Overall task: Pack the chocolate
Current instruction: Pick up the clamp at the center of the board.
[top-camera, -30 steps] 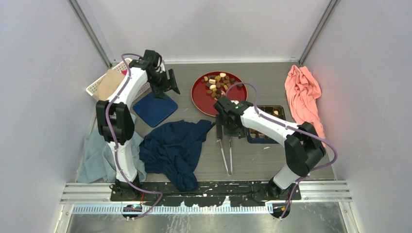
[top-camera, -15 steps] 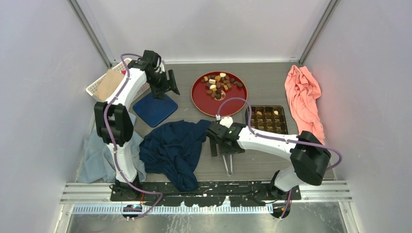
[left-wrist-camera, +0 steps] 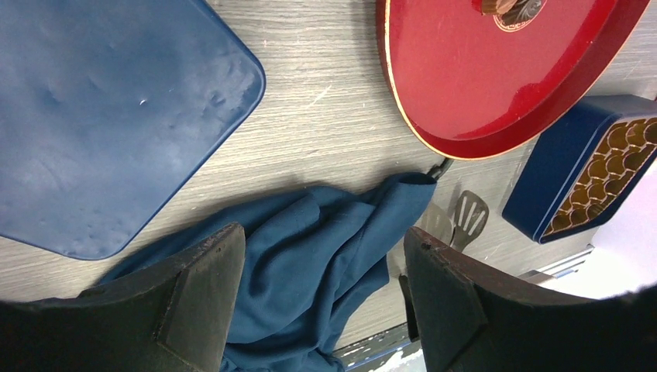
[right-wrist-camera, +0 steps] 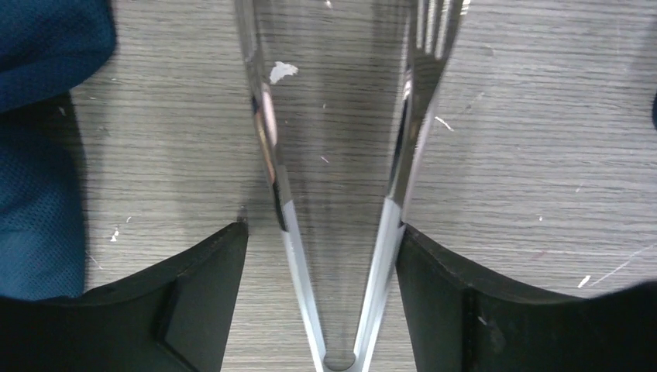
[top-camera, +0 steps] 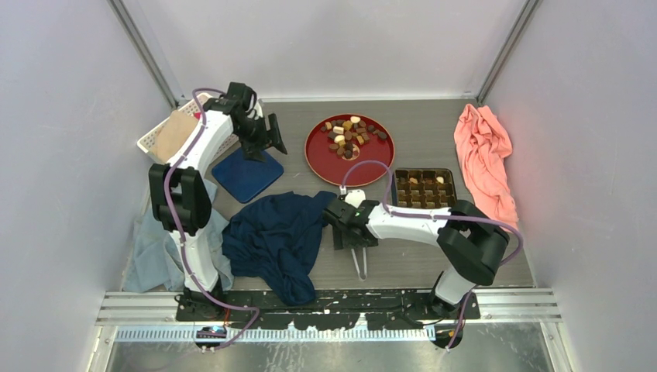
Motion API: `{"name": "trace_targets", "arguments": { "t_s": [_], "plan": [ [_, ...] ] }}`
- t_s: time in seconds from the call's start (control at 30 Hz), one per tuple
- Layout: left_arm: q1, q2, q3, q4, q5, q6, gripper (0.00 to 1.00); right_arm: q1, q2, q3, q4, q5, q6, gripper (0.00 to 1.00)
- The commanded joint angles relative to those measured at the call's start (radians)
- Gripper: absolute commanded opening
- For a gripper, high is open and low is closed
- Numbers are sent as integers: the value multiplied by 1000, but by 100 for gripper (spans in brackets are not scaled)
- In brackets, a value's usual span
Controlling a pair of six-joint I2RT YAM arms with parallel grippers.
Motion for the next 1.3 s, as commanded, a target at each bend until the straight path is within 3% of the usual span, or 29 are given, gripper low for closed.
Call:
{"name": "trace_targets", "arguments": {
  "t_s": [0.0, 0.4, 1.2, 1.27],
  "plan": [
    [3, -59, 8, 18, 26, -2, 76, -5, 17, -42, 49, 38, 19, 72],
    [1, -54, 8, 19, 31, -3, 76, -35, -4, -74, 76, 11, 25, 63],
    [1, -45, 15, 17, 13, -3, 75, 11, -43, -119, 24, 37, 32, 62],
    [1, -41, 14, 16, 13, -3, 75, 17, -38, -125, 18, 51, 32, 55]
  ]
}}
